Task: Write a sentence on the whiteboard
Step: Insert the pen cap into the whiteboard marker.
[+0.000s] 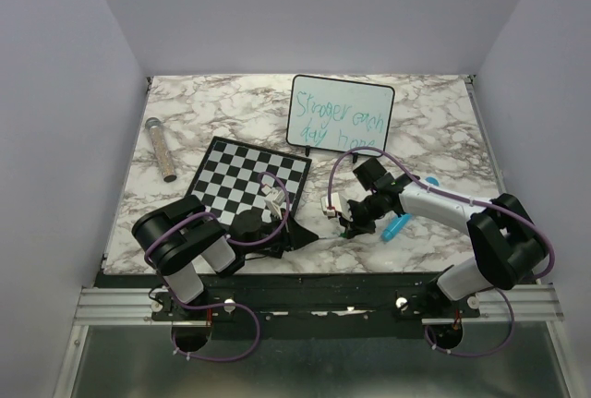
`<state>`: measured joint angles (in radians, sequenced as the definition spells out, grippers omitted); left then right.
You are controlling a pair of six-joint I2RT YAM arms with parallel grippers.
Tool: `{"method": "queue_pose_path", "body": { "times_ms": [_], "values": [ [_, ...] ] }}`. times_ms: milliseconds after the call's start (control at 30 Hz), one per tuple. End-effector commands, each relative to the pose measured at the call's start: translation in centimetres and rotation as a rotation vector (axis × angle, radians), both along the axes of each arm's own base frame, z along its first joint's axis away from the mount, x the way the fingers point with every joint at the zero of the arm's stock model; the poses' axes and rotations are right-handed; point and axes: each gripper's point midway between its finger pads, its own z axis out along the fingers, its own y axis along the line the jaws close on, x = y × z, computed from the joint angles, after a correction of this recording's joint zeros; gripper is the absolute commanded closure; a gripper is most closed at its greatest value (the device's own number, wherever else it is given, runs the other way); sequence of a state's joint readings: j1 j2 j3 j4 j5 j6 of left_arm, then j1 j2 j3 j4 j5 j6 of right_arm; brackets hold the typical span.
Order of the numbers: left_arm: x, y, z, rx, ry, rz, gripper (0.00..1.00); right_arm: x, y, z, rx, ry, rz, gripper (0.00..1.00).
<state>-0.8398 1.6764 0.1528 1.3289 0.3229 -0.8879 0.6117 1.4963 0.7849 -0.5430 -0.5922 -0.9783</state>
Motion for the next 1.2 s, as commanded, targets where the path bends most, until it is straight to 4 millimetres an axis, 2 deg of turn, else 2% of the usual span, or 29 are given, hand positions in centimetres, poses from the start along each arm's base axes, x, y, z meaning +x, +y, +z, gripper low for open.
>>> {"method": "queue_pose_path", "body": {
  "times_ms": [0, 600, 867, 933, 1167],
  "values": [
    [0.8, -0.9, 8.3, -0.268, -0.243, 0.003, 1.00, 0.0, 1.0, 0.8, 0.045, 0.010, 0.029, 0.99],
    [0.8, -1.3, 8.4, -0.273, -0.243, -0.012, 1.00, -1.4, 1.9, 1.8, 0.094, 0.028, 0.094, 0.99],
    [0.3, -2.4, 8.3, -0.279, -0.229, -0.058, 1.00, -0.7, 2.7, 2.3, 0.105, 0.003, 0.079, 0.99],
    [0.3, -2.6, 7.9, -0.272, -0.220, -0.066, 1.00, -0.7, 2.6, 2.3, 0.106, -0.003, 0.077, 0.99],
    [0.0, -2.5, 8.4, -0.284, -0.229, -0.078, 1.00, 0.4, 2.4, 2.0, 0.073, -0.031, 0.033, 0.99]
  ]
}}
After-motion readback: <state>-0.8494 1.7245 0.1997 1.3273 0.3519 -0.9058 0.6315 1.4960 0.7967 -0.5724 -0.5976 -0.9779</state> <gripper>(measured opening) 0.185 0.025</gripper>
